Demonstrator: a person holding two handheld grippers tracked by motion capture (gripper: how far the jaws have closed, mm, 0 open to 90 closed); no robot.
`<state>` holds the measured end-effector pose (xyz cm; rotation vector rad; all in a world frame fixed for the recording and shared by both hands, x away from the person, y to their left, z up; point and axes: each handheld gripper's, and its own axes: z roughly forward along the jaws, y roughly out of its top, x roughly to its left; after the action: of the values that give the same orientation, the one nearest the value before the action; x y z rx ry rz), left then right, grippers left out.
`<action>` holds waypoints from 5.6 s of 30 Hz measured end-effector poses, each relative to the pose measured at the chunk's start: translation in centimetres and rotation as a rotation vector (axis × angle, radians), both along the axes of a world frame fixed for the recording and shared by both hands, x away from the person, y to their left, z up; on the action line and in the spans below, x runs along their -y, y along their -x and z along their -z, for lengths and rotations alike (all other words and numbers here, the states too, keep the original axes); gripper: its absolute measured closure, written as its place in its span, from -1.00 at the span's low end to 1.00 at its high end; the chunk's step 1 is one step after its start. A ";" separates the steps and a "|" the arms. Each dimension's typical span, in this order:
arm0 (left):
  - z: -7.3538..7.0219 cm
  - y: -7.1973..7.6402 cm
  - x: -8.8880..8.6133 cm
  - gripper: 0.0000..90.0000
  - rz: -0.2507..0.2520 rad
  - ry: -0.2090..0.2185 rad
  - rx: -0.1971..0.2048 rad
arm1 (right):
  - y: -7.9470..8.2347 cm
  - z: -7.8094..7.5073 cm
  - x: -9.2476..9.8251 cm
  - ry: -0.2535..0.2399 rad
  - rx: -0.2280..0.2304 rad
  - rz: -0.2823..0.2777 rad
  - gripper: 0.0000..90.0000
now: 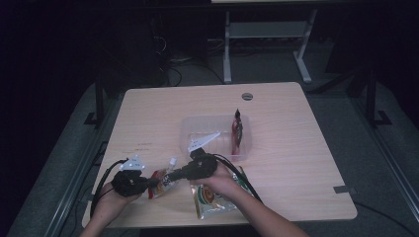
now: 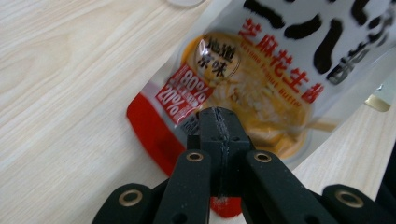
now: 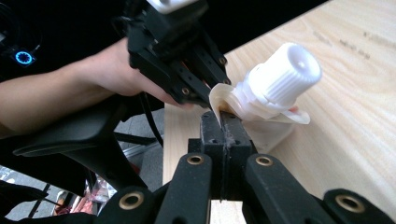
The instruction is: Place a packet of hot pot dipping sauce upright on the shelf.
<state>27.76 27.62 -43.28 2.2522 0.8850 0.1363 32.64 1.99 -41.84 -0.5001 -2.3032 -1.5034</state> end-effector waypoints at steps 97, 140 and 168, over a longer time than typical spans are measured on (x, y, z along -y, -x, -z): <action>0.9 0.4 -1.4 0.22 0.017 0.000 -0.033 | -7.7 -9.6 16.7 0.211 0.172 0.309 1.00; 1.2 0.4 -1.1 0.19 0.037 -0.017 -0.047 | -9.8 -7.0 13.2 0.261 0.136 0.305 0.98; 1.4 0.4 -0.9 0.06 0.032 -0.020 -0.049 | -7.9 -8.0 13.7 0.260 0.183 0.357 -0.04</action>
<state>27.36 28.51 -44.63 2.2962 0.8762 0.0761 40.51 -11.70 -33.84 -0.9214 -2.6819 -1.4554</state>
